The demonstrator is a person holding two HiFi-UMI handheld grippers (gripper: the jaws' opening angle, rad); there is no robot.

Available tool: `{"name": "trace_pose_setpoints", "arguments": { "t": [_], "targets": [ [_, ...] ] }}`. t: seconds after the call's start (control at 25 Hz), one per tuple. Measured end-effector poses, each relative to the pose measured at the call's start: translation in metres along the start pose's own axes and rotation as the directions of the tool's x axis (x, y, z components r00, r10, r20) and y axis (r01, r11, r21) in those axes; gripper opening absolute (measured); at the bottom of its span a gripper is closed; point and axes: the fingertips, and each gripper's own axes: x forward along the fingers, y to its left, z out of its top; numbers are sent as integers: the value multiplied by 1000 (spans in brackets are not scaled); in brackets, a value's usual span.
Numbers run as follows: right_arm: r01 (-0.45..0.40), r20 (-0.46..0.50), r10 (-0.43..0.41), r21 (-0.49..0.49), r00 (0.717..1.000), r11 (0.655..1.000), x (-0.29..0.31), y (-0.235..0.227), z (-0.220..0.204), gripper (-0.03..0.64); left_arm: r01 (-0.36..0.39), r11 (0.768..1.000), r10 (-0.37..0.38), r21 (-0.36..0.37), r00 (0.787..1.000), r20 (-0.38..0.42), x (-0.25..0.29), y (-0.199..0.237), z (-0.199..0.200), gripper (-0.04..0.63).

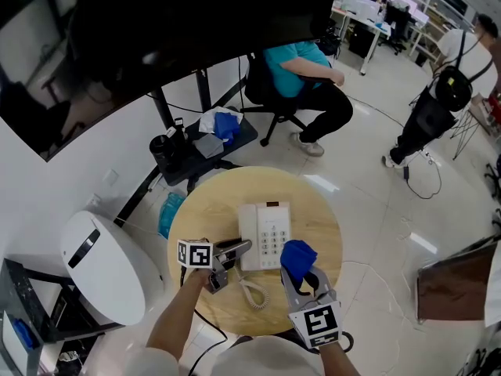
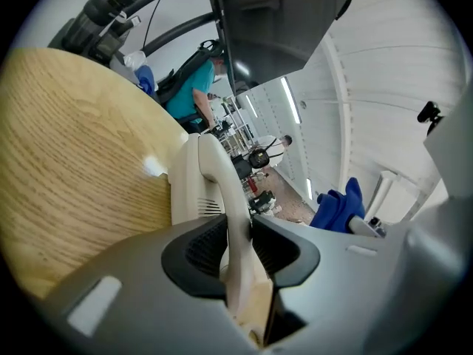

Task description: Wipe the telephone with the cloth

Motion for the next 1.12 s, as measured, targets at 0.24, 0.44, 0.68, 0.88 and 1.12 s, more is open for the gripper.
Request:
{"name": "trace_pose_setpoints", "arguments": {
  "t": [0.24,0.44,0.68,0.88,1.12],
  "targets": [
    [2,2,-2,5,1000,1000,0,-1,-2,60,11,999,-11,-34,1000,9,-1,-2,0,89],
    [-4,7,4,7,1000,1000,2,3,-1,61,-2,1000,3,-21,1000,25,-4,-6,3,81],
    [-22,20,22,1,1000,1000,0,11,3,61,3,1000,-3,-1,999,53,-11,-23,4,80],
    [-33,41,33,-6,999,999,-1,19,10,61,34,999,-36,24,995,92,-16,-48,10,80],
    [-28,80,30,-19,996,999,-10,21,25,61,91,991,-103,95,987,127,-19,-99,12,80]
  ]
}}
